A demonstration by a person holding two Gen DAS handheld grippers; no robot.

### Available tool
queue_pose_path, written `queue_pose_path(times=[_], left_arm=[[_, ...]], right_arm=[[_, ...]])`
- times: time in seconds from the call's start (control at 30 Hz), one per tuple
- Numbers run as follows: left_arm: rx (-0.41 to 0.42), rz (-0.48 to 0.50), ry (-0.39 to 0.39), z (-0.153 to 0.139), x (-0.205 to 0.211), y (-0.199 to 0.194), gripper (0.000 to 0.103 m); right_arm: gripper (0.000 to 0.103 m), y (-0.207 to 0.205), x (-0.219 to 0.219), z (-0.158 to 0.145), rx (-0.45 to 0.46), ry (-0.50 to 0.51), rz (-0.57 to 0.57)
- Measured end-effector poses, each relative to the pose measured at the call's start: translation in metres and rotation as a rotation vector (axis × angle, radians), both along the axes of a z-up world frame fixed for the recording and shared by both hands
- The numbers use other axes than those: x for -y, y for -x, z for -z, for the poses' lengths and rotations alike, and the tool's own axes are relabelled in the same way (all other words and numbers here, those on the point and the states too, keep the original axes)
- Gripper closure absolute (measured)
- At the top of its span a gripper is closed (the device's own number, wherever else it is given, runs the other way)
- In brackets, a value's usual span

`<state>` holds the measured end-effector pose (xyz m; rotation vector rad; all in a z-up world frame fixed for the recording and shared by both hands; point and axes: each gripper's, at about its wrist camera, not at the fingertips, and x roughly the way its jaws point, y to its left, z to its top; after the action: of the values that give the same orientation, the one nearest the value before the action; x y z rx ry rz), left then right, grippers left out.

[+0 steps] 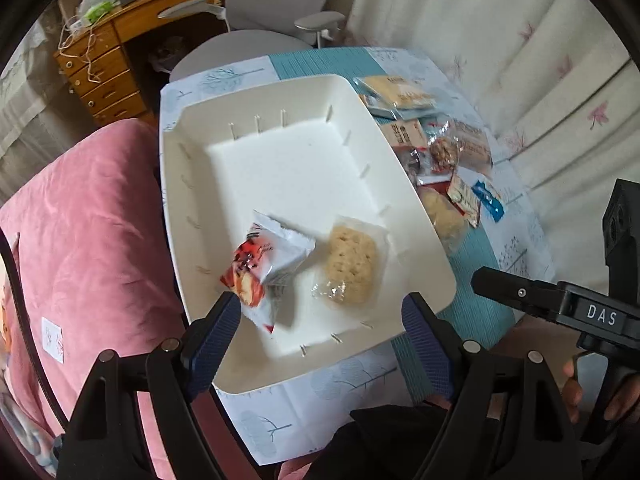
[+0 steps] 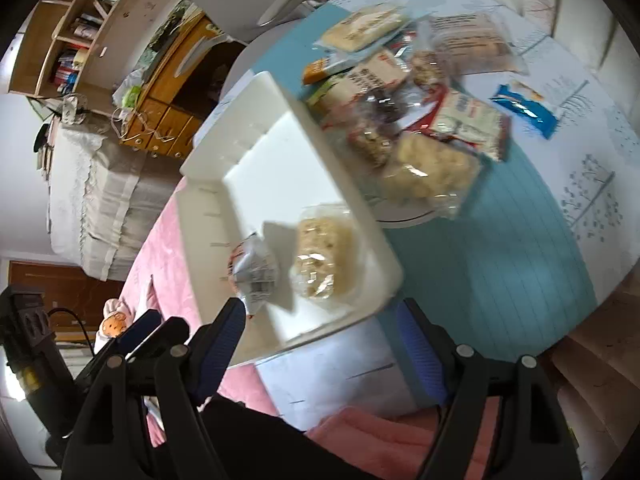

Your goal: Organize snacks

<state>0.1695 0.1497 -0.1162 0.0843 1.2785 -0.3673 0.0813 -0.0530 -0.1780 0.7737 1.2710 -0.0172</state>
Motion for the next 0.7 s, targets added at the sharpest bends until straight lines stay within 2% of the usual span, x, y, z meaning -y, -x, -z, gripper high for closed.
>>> queue_pose_path(times=[0.17, 0.3, 0.4, 0.57, 0.7], left_arm=[[-0.014, 0.0, 0.014, 0.004, 0.023, 0.0, 0.021], [-0.018, 0.021, 0.02, 0.007, 0.048, 0.0, 0.021], [-0.03, 0.04, 0.057, 0.008, 0.069, 0.0, 0.021], [-0.026, 0.06, 0.113, 0.003, 0.101, -0.002, 0.021], [-0.032, 0.054, 0.126, 0.004, 0.132, -0.007, 0.022]], right_arm=[[0.024, 0.011, 0.02, 0.009, -0.029, 0.049, 0.03], [0.024, 0.02, 0.037, 0.013, -0.026, 0.144, 0.03], [0.024, 0.025, 0.05, 0.019, -0.026, 0.209, 0.018], [0.024, 0.028, 0.077, 0.022, -0.013, 0.255, 0.007], [0.024, 0.026, 0.099, 0.019, 0.023, 0.325, -0.027]])
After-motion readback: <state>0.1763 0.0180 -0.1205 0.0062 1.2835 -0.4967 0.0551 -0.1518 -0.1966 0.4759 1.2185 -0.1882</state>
